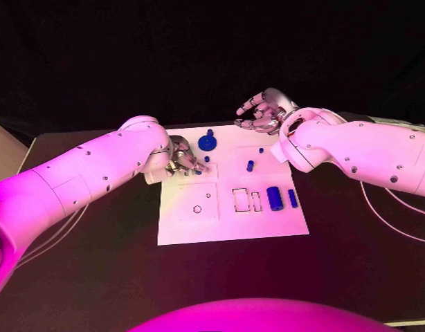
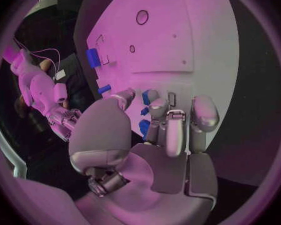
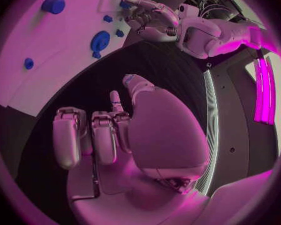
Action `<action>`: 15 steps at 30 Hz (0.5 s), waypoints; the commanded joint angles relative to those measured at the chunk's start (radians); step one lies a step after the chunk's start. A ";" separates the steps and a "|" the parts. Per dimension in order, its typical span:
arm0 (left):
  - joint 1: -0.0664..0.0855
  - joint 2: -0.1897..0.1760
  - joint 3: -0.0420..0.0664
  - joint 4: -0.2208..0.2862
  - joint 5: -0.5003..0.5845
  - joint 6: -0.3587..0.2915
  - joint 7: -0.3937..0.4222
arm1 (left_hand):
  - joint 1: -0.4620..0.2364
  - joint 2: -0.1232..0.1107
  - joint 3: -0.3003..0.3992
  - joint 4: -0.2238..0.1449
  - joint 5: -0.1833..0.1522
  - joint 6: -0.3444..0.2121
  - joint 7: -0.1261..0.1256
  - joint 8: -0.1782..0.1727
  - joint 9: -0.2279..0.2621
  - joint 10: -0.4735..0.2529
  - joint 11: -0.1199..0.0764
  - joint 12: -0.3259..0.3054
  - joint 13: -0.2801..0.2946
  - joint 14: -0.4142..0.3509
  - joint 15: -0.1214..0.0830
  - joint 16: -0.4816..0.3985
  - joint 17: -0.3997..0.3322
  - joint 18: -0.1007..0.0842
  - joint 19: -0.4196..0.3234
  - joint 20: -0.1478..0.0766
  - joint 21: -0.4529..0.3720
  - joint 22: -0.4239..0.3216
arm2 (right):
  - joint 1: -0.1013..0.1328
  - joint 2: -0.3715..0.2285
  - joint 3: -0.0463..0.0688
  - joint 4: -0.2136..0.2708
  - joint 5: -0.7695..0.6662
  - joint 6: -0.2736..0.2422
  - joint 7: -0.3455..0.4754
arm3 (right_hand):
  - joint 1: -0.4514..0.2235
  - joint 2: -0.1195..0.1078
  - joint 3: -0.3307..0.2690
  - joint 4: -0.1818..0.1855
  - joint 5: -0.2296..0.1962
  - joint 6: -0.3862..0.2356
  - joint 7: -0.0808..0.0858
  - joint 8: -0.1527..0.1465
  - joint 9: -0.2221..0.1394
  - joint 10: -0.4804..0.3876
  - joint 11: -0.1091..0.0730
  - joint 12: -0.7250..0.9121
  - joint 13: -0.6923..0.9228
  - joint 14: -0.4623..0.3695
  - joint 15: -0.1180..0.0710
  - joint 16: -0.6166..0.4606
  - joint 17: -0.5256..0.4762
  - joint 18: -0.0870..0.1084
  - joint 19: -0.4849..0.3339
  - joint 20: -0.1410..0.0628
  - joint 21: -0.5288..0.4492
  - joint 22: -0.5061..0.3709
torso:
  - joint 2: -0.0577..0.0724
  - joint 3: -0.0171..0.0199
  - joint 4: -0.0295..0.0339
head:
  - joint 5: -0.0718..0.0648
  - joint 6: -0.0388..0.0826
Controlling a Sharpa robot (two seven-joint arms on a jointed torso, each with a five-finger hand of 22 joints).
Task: Assemble the parts on the task board
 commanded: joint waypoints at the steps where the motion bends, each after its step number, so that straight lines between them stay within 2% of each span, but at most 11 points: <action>1: -0.012 -0.005 -0.006 0.008 -0.007 0.018 -0.009 | -0.004 0.006 -0.012 0.001 -0.008 -0.001 0.008 -0.002 -0.001 -0.003 -0.001 0.005 0.001 0.081 -0.001 0.005 0.202 -0.015 0.007 0.001 -0.007 0.000 | -0.001 -0.001 0.000 0.001 -0.009 0.010 0.007 | 0.000 -0.005 0.003 0.000 0.003 0.001 0.003 -0.004 -0.001 0.053 0.005 0.000 0.215 0.099 0.004 0.000 0.240 -0.011 0.060 0.005 -0.007 0.139 | 0.000 -0.0001 0.0000 | 0.001 0.001; 10: -0.012 -0.034 -0.001 0.052 -0.008 0.003 -0.009 | -0.017 0.007 -0.038 0.001 -0.012 -0.001 0.007 -0.001 0.000 -0.005 -0.001 0.004 -0.003 0.080 -0.001 0.004 0.199 -0.015 0.007 0.001 -0.007 0.000 | -0.002 -0.004 0.000 0.000 -0.009 0.009 0.007 | 0.000 -0.005 0.003 0.000 0.003 0.001 0.003 -0.004 -0.001 0.053 0.005 0.000 0.215 0.099 0.004 0.000 0.240 -0.011 0.060 0.005 -0.007 0.139 | -0.001 -0.0007 0.0009 | 0.002 0.009; 15: -0.012 -0.063 0.025 0.100 -0.006 -0.011 -0.007 | -0.012 0.012 -0.053 0.000 -0.011 -0.012 0.010 -0.006 0.000 -0.022 0.002 -0.008 -0.022 0.072 0.000 -0.005 0.180 -0.011 -0.007 0.002 -0.018 -0.021 | -0.003 -0.007 0.000 -0.001 -0.008 0.006 0.009 | 0.000 -0.005 0.003 0.000 0.003 0.001 0.003 -0.004 -0.001 0.053 0.005 0.000 0.215 0.099 0.004 0.000 0.240 -0.011 0.060 0.005 -0.007 0.139 | -0.002 -0.0004 0.0015 | 0.004 0.014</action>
